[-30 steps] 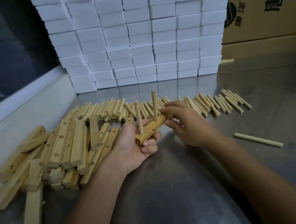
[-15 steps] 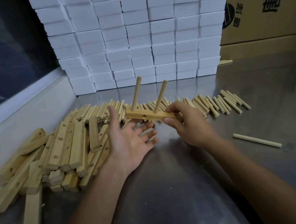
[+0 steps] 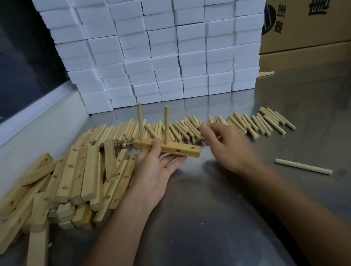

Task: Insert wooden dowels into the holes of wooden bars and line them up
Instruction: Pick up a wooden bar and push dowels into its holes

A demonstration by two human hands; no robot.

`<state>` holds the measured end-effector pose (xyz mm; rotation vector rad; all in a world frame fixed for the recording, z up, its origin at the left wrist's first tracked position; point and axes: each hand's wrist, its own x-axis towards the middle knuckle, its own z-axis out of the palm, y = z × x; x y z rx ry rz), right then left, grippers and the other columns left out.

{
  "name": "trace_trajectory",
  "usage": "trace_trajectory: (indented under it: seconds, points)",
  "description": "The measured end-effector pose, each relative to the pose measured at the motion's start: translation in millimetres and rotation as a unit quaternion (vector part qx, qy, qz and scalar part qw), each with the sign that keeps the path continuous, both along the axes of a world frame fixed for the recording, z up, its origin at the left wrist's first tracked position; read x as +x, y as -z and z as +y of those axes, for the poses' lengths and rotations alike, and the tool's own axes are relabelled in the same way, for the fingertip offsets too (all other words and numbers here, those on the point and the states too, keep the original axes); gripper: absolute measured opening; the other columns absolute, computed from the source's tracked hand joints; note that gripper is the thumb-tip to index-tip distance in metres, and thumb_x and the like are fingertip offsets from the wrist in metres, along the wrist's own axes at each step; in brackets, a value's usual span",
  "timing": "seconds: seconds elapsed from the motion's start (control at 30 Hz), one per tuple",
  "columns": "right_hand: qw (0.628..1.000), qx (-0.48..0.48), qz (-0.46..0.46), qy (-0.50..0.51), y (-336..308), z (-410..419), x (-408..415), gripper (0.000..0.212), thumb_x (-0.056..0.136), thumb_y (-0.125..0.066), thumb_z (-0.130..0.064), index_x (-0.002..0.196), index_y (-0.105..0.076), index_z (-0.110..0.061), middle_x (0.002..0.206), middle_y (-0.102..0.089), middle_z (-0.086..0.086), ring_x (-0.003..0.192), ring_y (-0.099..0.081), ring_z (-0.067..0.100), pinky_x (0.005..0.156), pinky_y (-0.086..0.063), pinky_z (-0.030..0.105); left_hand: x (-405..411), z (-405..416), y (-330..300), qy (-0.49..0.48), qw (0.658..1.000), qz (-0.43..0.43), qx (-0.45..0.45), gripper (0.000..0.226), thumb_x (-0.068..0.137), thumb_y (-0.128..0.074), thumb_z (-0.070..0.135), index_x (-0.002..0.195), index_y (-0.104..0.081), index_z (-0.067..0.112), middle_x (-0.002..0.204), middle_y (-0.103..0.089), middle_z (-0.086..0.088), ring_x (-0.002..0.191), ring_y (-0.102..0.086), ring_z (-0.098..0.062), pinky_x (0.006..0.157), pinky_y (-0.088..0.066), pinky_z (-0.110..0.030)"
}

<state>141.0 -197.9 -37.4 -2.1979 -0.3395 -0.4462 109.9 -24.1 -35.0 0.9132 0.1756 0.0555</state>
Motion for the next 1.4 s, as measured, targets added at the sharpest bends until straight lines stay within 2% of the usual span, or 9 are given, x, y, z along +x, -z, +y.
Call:
trace_trajectory:
  seconds: [0.07,0.2,0.4,0.53,0.7,1.03,1.17,1.3,1.4]
  points:
    - [0.994,-0.056,0.006,0.093,5,-8,8,0.021,0.097,-0.058,-0.04,0.102,-0.064,-0.021,0.09,-0.066,-0.006,0.078,-0.06,0.007,0.068,-0.049,0.029,-1,0,-2,-0.005,1.0,0.017,-0.02,0.024,0.104,-0.043,0.021,0.12,-0.054,0.007,0.104,-0.073,-0.019,0.092,-0.073,-0.032,0.063,-0.061,-0.044]
    - [0.965,-0.149,0.051,0.211,11,-20,18,0.034,0.088,-0.068,-0.042,0.108,-0.063,-0.015,0.103,-0.065,0.005,0.092,-0.06,0.024,0.08,-0.053,0.039,-1,-1,-3,-0.009,0.999,0.037,-0.022,0.025,0.104,-0.044,0.023,0.117,-0.055,0.005,0.107,-0.068,-0.02,0.092,-0.071,-0.032,0.06,-0.061,-0.045]
    - [0.953,-0.148,0.074,0.254,11,-23,22,0.022,0.091,-0.065,-0.032,0.093,-0.06,-0.01,0.096,-0.061,0.01,0.081,-0.057,0.026,0.068,-0.044,0.034,2,-1,-2,-0.017,0.999,0.045,-0.016,0.033,0.105,-0.042,0.028,0.12,-0.056,0.003,0.096,-0.067,-0.015,0.089,-0.069,-0.03,0.056,-0.059,-0.043]
    - [0.945,-0.152,0.104,0.271,8,-29,22,0.019,0.092,-0.063,-0.029,0.092,-0.065,-0.01,0.1,-0.062,0.012,0.086,-0.061,0.031,0.073,-0.052,0.038,2,-1,-2,-0.02,0.999,0.049,-0.008,0.04,0.104,-0.039,0.035,0.123,-0.056,0.004,0.089,-0.06,-0.009,0.073,-0.062,-0.02,0.054,-0.058,-0.038]
    - [0.941,-0.144,0.118,0.282,5,-32,21,0.02,0.092,-0.066,-0.029,0.097,-0.069,-0.01,0.109,-0.062,0.012,0.096,-0.062,0.033,0.08,-0.053,0.04,2,0,-2,-0.021,0.998,0.054,0.003,0.046,0.104,-0.034,0.043,0.112,-0.061,0.006,0.082,-0.052,-0.007,0.069,-0.049,-0.016,0.065,-0.049,-0.031]
    - [0.947,-0.123,0.083,0.284,4,-28,20,0.02,0.092,-0.062,-0.03,0.088,-0.071,-0.012,0.103,-0.064,0.01,0.081,-0.061,0.025,0.073,-0.053,0.038,0,-1,-4,-0.018,0.998,0.054,-0.004,0.046,0.105,-0.033,0.043,0.112,-0.06,0.006,0.075,-0.05,-0.005,0.066,-0.046,-0.015,0.071,-0.042,-0.031]
    - [0.953,-0.05,-0.023,0.299,-5,-29,18,0.022,0.092,-0.057,-0.029,0.098,-0.068,-0.011,0.1,-0.065,0.008,0.082,-0.059,0.026,0.073,-0.048,0.037,0,0,-4,-0.02,0.998,0.051,-0.001,0.049,0.105,-0.032,0.045,0.109,-0.061,0.006,0.068,-0.049,-0.003,0.058,-0.045,-0.014,0.06,-0.043,-0.027]
    - [0.97,0.145,-0.073,0.18,-20,-19,6,0.006,0.088,-0.062,-0.024,0.087,-0.062,-0.018,0.087,-0.07,-0.008,0.086,-0.067,0.012,0.077,-0.054,0.033,0,1,-6,-0.011,0.998,0.049,-0.034,0.05,0.106,-0.03,0.046,0.112,-0.058,0.005,0.06,-0.047,-0.001,0.048,-0.04,-0.012,0.044,-0.037,-0.023]
    - [0.963,0.257,-0.045,0.071,-31,-5,-7,0.009,0.09,-0.062,-0.015,0.086,-0.056,-0.021,0.088,-0.075,-0.003,0.073,-0.068,0.004,0.057,-0.05,0.018,0,1,-5,-0.005,0.997,0.049,-0.061,0.05,0.105,-0.029,0.046,0.115,-0.056,0.005,0.058,-0.045,0.0,0.046,-0.035,-0.01,0.041,-0.031,-0.021]
